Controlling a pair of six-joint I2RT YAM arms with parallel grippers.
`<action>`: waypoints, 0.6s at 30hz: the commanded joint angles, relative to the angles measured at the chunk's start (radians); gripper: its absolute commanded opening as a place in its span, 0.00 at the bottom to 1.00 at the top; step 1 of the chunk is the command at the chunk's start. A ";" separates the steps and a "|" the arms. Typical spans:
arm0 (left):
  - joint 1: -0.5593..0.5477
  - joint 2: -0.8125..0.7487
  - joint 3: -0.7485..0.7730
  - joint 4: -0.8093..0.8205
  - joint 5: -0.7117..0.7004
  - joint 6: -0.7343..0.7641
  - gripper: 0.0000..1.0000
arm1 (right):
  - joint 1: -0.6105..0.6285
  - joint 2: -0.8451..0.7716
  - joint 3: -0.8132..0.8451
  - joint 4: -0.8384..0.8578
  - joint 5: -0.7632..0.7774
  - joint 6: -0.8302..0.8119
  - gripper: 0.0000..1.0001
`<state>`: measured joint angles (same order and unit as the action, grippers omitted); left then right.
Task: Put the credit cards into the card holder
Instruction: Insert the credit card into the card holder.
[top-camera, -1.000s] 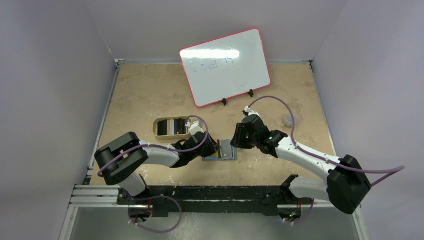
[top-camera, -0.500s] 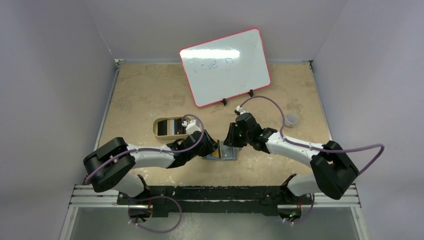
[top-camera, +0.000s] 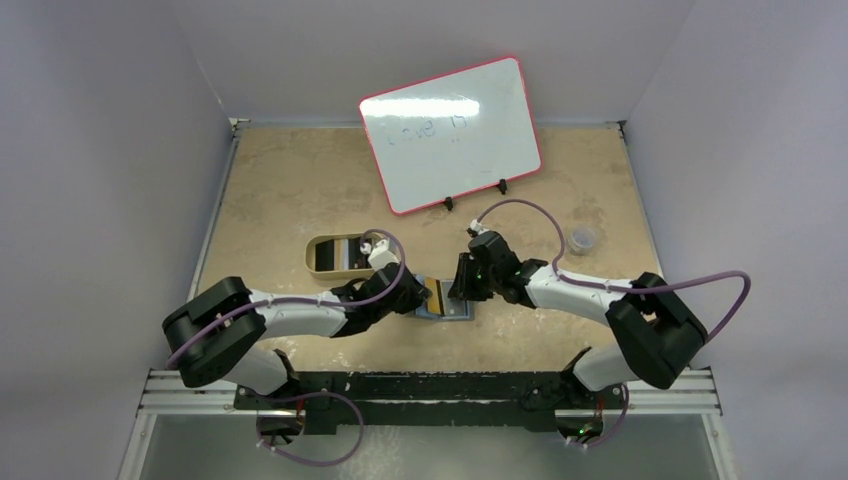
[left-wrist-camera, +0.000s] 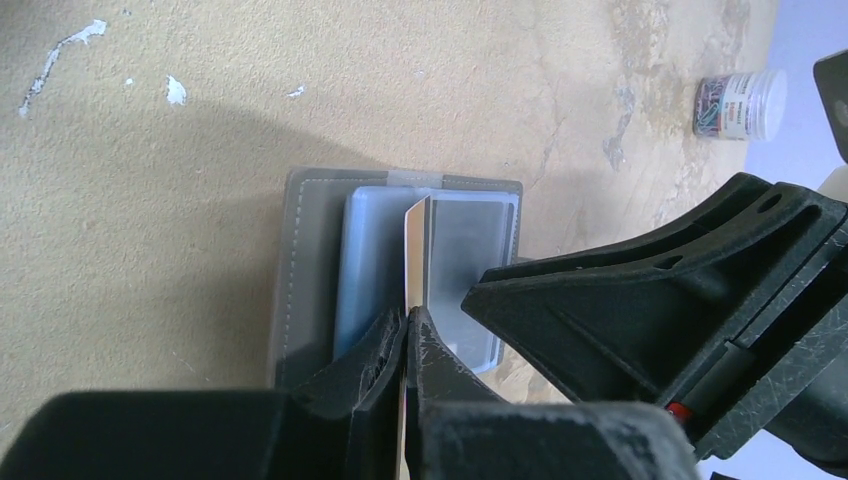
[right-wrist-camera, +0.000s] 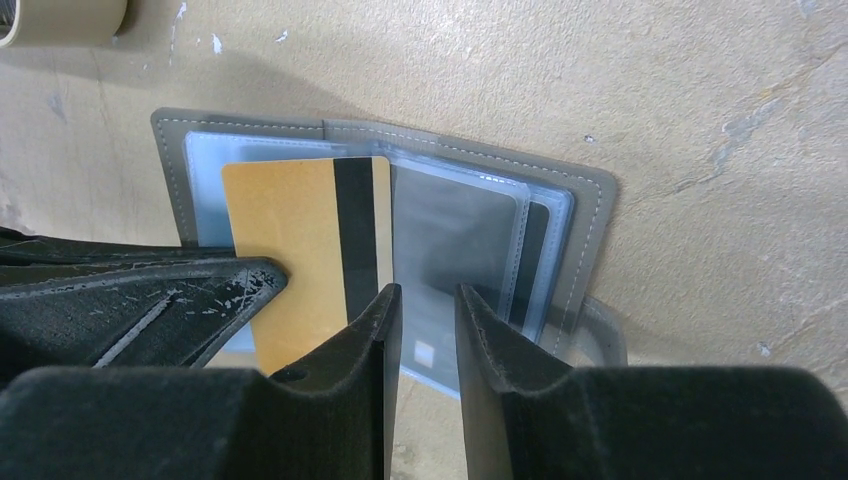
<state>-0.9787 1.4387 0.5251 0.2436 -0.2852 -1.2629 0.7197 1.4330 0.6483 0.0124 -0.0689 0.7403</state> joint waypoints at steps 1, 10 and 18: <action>-0.007 0.026 0.007 -0.029 0.001 0.040 0.00 | 0.000 -0.031 -0.008 -0.018 0.038 0.002 0.28; -0.005 0.075 0.101 -0.147 0.071 0.202 0.00 | 0.000 -0.031 -0.026 -0.020 0.041 0.010 0.28; -0.003 0.093 0.173 -0.277 0.082 0.274 0.00 | 0.000 -0.043 -0.025 -0.037 0.114 0.008 0.28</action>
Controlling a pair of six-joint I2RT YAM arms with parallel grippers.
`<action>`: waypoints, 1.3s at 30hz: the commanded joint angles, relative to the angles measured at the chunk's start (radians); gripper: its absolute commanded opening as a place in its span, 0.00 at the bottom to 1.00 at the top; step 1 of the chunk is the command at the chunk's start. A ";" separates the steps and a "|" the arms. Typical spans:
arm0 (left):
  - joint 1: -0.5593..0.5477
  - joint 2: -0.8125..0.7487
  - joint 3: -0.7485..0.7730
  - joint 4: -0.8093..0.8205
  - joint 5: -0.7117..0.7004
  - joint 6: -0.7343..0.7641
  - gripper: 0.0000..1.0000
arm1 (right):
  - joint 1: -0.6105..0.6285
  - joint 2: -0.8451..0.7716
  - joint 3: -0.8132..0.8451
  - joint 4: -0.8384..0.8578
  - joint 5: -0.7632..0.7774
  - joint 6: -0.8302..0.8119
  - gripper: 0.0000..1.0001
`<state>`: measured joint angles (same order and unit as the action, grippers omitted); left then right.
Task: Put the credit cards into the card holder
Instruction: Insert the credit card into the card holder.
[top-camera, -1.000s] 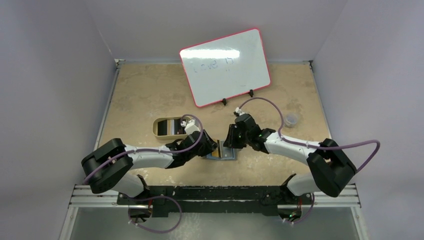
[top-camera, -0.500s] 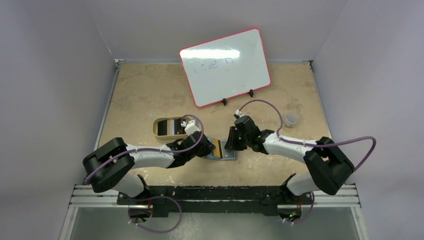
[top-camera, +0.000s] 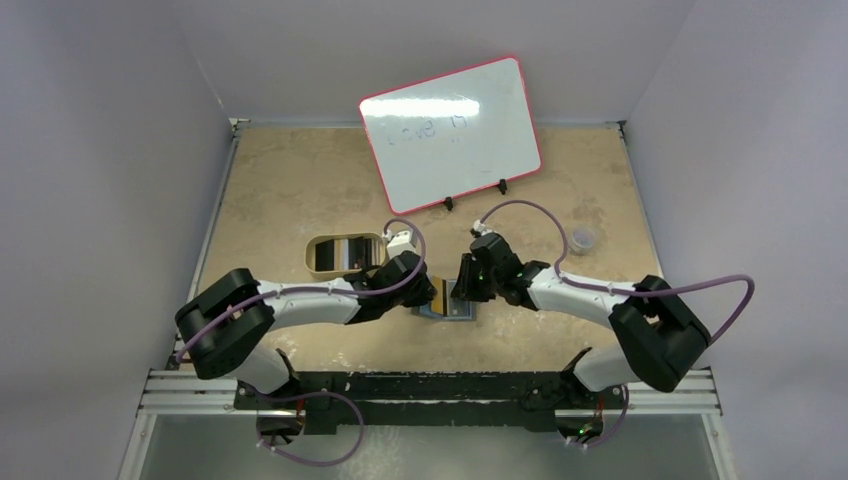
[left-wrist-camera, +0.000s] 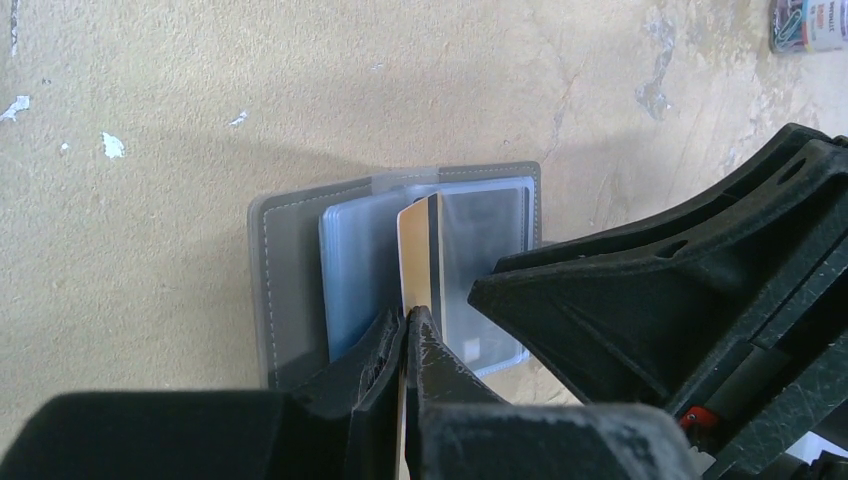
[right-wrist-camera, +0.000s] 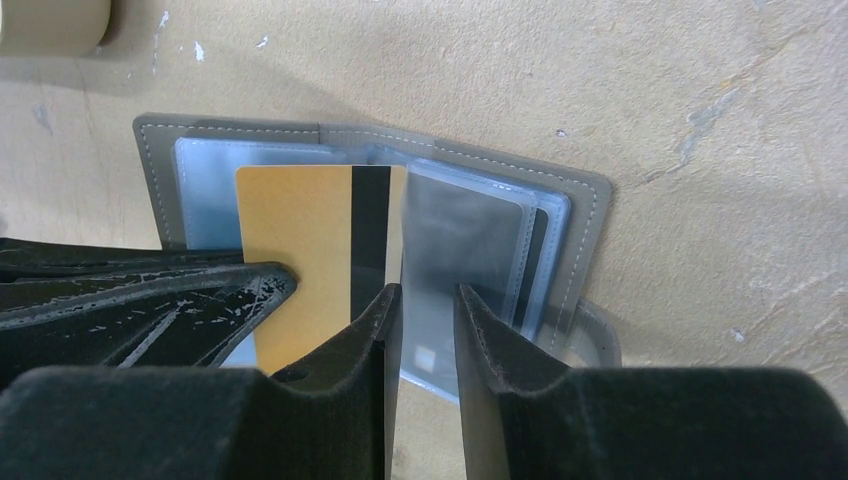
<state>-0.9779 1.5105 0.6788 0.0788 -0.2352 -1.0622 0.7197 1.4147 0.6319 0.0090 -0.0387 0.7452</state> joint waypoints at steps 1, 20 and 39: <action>-0.005 0.027 0.020 -0.109 0.041 0.074 0.00 | 0.000 -0.025 -0.007 -0.042 0.079 0.003 0.28; 0.004 0.114 0.123 -0.333 0.018 -0.015 0.00 | 0.000 -0.024 -0.029 -0.070 0.113 0.008 0.29; 0.007 0.171 0.254 -0.480 -0.017 0.163 0.00 | -0.001 0.011 -0.049 -0.060 0.098 0.023 0.27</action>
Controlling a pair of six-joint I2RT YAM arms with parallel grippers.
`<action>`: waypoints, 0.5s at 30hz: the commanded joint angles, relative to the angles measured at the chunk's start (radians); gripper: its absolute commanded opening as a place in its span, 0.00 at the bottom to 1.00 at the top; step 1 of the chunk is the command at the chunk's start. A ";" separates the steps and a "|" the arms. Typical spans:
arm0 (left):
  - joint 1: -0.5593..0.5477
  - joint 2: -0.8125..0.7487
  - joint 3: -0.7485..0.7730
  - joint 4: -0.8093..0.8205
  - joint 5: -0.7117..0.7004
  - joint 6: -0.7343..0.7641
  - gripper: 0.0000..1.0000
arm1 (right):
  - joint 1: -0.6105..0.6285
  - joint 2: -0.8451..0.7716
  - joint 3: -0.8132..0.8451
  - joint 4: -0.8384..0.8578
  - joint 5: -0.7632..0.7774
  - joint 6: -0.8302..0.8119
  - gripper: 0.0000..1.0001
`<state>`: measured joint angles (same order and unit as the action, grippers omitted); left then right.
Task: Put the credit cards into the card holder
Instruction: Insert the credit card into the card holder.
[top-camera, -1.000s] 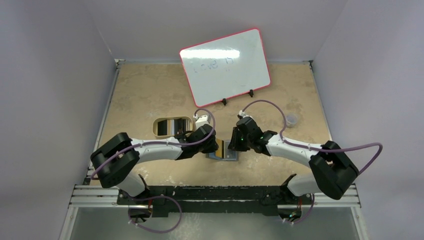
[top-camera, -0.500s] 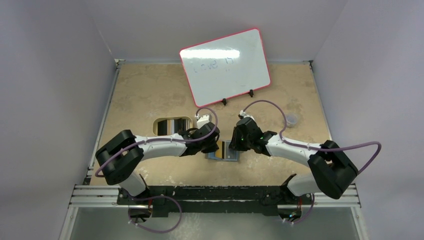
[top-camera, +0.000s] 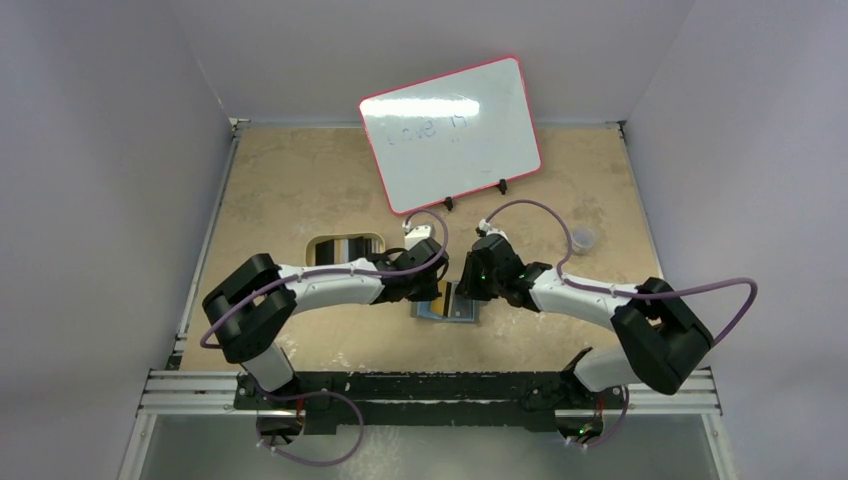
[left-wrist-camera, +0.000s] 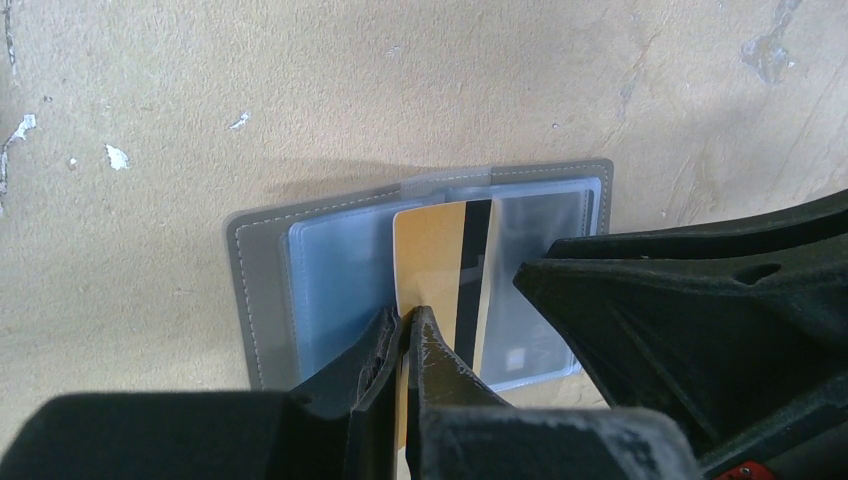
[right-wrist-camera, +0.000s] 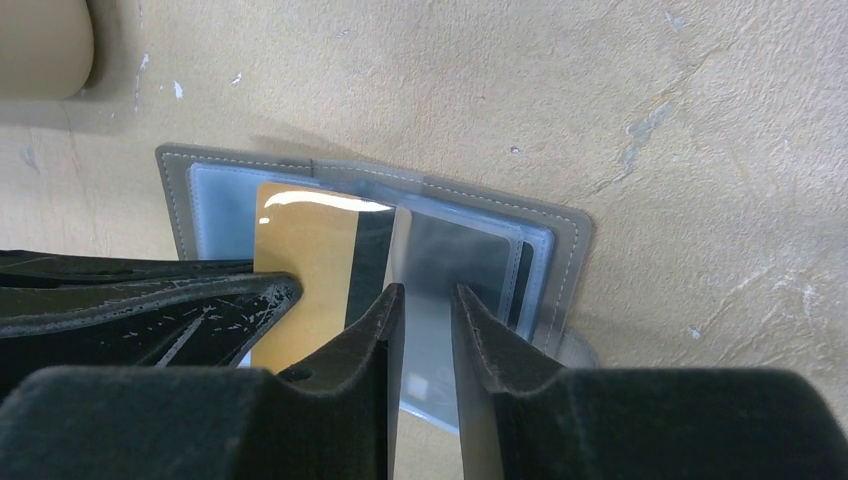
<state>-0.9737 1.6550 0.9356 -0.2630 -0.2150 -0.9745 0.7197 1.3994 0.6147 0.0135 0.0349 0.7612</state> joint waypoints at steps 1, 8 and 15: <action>0.003 0.028 0.002 -0.149 -0.048 0.077 0.00 | -0.002 0.024 -0.029 -0.071 0.030 0.006 0.27; 0.002 0.033 0.012 -0.172 -0.080 0.097 0.00 | -0.002 -0.040 0.010 -0.170 0.075 0.004 0.27; 0.001 0.014 -0.028 -0.063 -0.025 0.054 0.00 | -0.003 -0.083 -0.002 -0.208 0.112 0.012 0.32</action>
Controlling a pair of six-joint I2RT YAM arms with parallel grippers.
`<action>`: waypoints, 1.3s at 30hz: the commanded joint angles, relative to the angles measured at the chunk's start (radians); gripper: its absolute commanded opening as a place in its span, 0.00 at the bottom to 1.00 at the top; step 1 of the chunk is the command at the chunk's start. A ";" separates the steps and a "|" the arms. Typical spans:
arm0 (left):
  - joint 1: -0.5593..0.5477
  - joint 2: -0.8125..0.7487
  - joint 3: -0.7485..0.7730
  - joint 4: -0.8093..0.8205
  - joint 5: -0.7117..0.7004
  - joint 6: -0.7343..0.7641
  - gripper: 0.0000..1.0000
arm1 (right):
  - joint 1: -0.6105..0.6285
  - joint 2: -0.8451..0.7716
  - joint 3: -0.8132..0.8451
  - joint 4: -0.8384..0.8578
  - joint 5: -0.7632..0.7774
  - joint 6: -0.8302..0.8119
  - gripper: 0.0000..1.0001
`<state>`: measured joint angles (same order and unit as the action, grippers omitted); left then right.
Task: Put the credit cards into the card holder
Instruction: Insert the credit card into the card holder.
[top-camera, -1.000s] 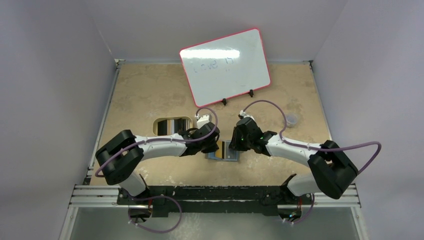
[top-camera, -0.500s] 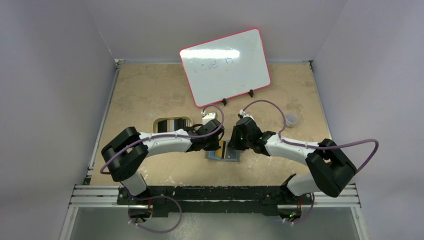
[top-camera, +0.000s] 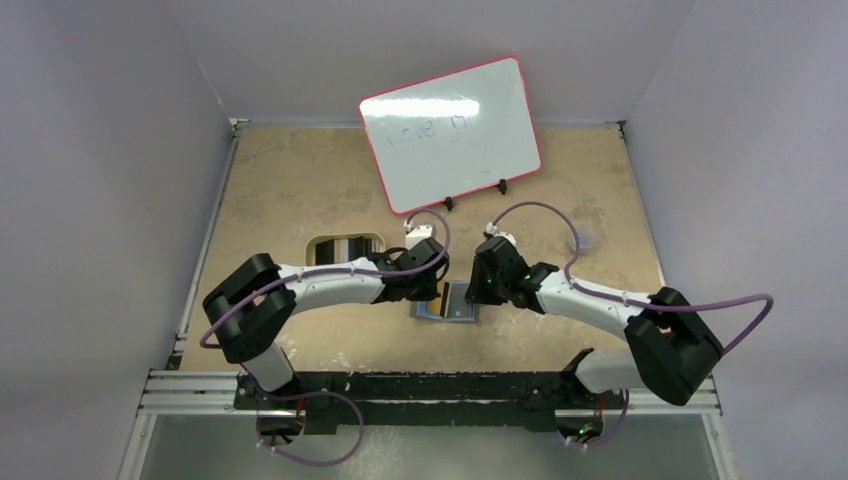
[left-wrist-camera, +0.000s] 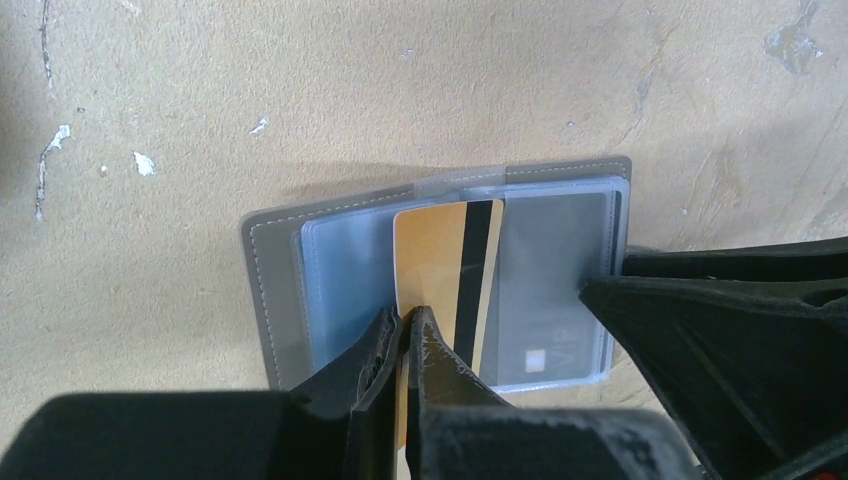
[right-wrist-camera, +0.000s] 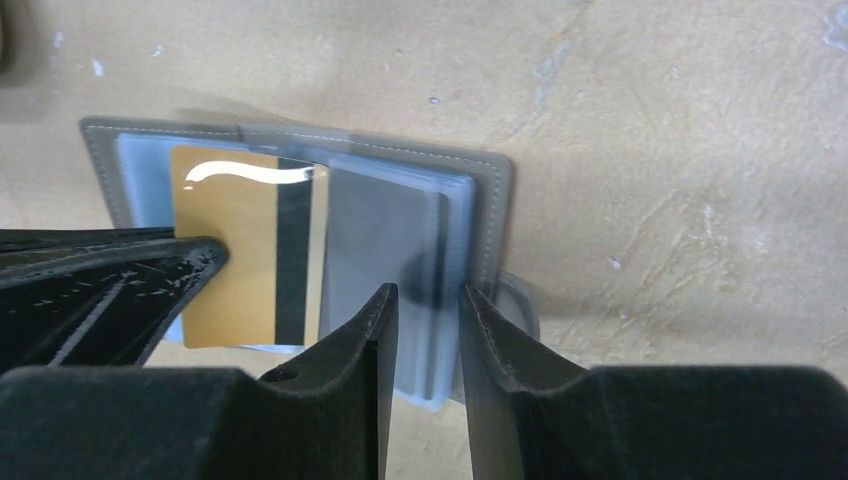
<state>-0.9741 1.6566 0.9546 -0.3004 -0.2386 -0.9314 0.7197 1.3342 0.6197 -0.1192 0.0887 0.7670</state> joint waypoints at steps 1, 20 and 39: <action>0.002 0.012 -0.058 -0.008 0.008 0.000 0.00 | -0.005 -0.012 -0.010 -0.074 0.062 0.007 0.32; 0.002 -0.001 -0.255 0.303 0.067 -0.192 0.00 | -0.005 0.018 -0.078 0.005 0.018 0.072 0.27; -0.026 0.038 -0.310 0.556 0.092 -0.277 0.00 | -0.005 0.041 -0.099 0.095 -0.071 0.081 0.26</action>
<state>-0.9771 1.6405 0.6418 0.2821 -0.1501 -1.2160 0.7044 1.3273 0.5583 -0.0704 0.0830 0.8261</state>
